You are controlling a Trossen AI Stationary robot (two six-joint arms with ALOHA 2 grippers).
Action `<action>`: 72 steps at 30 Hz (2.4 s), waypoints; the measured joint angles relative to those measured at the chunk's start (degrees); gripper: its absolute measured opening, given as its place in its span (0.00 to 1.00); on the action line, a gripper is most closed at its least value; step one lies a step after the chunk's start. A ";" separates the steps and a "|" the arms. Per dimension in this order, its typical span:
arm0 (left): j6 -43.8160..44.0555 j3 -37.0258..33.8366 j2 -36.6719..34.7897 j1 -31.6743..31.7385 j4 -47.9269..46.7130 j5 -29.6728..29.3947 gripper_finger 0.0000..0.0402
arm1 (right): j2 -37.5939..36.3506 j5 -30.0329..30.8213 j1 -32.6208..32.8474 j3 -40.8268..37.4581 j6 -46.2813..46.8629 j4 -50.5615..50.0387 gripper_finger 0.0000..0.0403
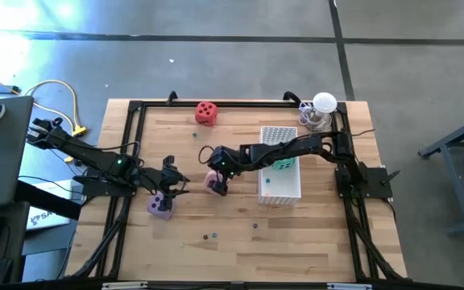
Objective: Pick & Place Dice
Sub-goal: Put the pink die into the white bin
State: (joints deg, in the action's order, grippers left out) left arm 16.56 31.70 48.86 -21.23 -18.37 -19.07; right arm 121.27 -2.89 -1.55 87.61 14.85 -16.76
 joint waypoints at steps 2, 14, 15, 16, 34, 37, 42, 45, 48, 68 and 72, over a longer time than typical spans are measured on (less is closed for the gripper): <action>0.19 0.00 0.00 0.00 -0.02 0.00 0.43 | 0.02 0.00 0.46 0.00 -0.15 0.00 0.98; 0.41 0.00 0.00 0.00 -0.01 0.00 0.43 | 0.03 4.33 4.56 0.11 -1.43 -1.59 0.98; 0.43 0.00 0.00 -0.02 -0.02 0.00 0.43 | 0.03 4.26 4.94 0.09 -0.56 -1.59 0.98; 0.41 0.00 0.00 0.00 -0.02 0.00 0.43 | 0.03 4.07 5.29 0.09 0.68 -1.53 0.98; 0.64 0.00 0.00 -0.02 -0.06 0.00 0.43 | 0.14 8.69 8.70 -1.41 8.35 1.59 0.98; 0.65 0.00 0.00 -0.02 -0.06 0.00 0.43 | 0.14 8.26 8.70 -1.49 8.18 2.14 0.98; 0.64 0.00 0.00 0.00 -0.07 0.00 0.43 | 1.10 6.18 8.57 -1.41 9.19 3.54 0.94; 0.87 0.00 0.00 -0.02 -0.07 0.00 0.43 | 1.82 3.70 8.55 -1.38 9.48 4.78 0.86; 0.89 0.00 0.00 -0.02 -0.06 0.00 0.43 | 1.84 1.50 8.46 -1.42 10.09 5.11 0.77; 1.05 0.00 0.00 -0.01 -0.06 -0.02 0.43 | 1.84 0.62 8.20 -1.51 9.19 5.60 0.75; 1.04 0.00 0.00 -0.02 -0.06 -0.02 0.43 | 1.84 -0.13 8.09 -1.51 8.10 6.13 0.75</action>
State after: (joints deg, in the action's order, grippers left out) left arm 17.61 31.70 48.86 -21.25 -18.44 -19.09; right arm 123.11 -3.02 6.54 86.11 22.95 -10.63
